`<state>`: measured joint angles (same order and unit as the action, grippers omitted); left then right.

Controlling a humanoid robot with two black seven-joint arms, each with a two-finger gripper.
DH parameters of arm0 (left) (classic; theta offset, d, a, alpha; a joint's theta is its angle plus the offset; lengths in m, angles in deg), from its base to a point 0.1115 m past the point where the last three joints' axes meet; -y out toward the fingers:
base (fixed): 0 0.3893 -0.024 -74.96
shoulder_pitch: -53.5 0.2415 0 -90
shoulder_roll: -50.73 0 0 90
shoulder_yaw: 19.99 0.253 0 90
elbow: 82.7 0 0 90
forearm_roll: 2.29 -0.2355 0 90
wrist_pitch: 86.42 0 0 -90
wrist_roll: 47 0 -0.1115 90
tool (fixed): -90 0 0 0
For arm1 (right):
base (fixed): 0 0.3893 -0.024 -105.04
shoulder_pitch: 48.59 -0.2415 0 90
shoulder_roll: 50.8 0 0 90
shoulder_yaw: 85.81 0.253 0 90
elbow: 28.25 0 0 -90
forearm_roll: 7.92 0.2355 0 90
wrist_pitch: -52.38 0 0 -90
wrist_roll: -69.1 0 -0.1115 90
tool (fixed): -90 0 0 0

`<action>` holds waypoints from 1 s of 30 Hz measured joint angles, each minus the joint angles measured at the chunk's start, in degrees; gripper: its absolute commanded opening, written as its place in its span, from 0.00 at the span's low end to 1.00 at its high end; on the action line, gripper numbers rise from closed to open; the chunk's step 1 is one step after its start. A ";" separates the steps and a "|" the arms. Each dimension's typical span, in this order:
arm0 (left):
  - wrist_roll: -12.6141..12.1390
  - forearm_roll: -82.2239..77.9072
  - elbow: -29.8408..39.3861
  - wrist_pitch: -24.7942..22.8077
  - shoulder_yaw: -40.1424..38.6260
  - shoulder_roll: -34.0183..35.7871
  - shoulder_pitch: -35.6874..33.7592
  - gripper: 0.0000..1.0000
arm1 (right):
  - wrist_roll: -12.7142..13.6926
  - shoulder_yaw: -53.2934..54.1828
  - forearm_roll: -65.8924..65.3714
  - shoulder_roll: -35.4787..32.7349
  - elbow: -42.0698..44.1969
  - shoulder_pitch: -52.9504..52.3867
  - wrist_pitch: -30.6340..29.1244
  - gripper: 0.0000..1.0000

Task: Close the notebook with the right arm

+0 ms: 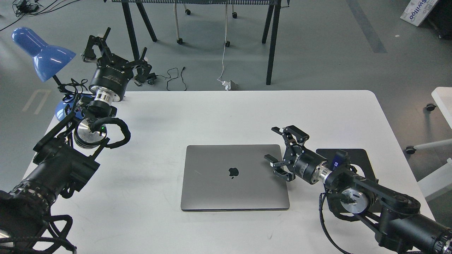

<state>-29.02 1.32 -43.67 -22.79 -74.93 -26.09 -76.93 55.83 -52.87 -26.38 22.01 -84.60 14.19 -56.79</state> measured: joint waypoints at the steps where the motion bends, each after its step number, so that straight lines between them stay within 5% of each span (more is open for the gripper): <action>1: 0.00 0.00 0.00 0.00 0.00 0.00 0.00 1.00 | 0.01 1.53 0.00 -0.02 -0.72 -0.08 -0.08 1.00; 12: -0.03 0.00 0.00 0.00 0.00 0.00 0.00 1.00 | 1.83 15.28 0.76 -0.48 -0.84 -5.71 0.43 1.00; 18: -0.04 0.00 0.00 0.00 0.00 0.00 0.00 1.00 | 5.21 25.10 6.20 2.23 6.41 -9.25 0.60 1.00; 30: 0.02 0.03 -0.01 0.00 0.00 0.00 0.02 1.00 | 5.78 31.35 9.22 3.10 11.11 -13.13 -0.25 1.00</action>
<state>-29.00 1.35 -43.68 -22.79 -74.93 -26.09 -76.91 61.62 -21.52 -17.16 25.11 -73.49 1.06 -57.05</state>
